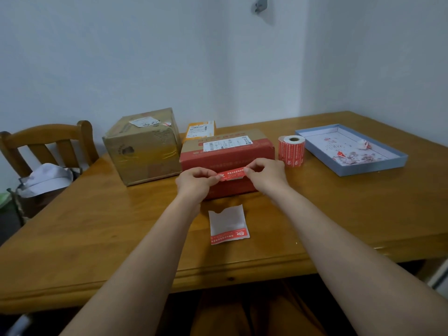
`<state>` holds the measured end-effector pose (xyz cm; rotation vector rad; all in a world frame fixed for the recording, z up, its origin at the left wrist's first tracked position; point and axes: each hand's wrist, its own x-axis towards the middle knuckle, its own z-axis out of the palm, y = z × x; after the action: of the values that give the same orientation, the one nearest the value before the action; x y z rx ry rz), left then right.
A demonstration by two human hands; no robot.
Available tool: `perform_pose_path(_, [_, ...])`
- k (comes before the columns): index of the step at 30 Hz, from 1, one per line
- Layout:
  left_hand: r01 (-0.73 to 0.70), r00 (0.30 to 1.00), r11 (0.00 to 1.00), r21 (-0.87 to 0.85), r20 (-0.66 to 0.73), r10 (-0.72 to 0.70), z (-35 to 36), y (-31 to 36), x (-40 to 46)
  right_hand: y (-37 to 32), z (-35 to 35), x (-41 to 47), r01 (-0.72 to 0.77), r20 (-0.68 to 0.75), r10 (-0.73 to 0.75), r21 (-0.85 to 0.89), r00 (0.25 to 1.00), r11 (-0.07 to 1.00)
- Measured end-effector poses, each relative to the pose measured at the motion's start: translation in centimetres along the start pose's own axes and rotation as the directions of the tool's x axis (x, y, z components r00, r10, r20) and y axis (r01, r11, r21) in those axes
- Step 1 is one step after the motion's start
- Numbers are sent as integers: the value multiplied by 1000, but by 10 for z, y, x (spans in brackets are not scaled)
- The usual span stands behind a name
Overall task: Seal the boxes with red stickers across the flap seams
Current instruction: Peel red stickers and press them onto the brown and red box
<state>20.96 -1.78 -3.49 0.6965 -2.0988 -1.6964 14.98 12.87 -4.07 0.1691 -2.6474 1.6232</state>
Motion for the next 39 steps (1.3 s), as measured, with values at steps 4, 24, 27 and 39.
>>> perform_pose_path(4, [11,999,999,52,-45,-9,-2,18,7,-18,-12,3,31,-14,-32,-37,999,999])
perform_pose_path(24, [47,998,994,95,-46,-43,-11,94,71,-86,-28,41,92,-13,-92,-40,996,995])
perform_pose_path(27, [42,997,992,116,-70,-34,-7,92,79,-84,-26,52,117,-16,-118,-63,993,991])
perform_pose_path(39, [-62,993,997,48,106,56,-14,112,77,-93,-36,71,198,-57,-193,103,980,975])
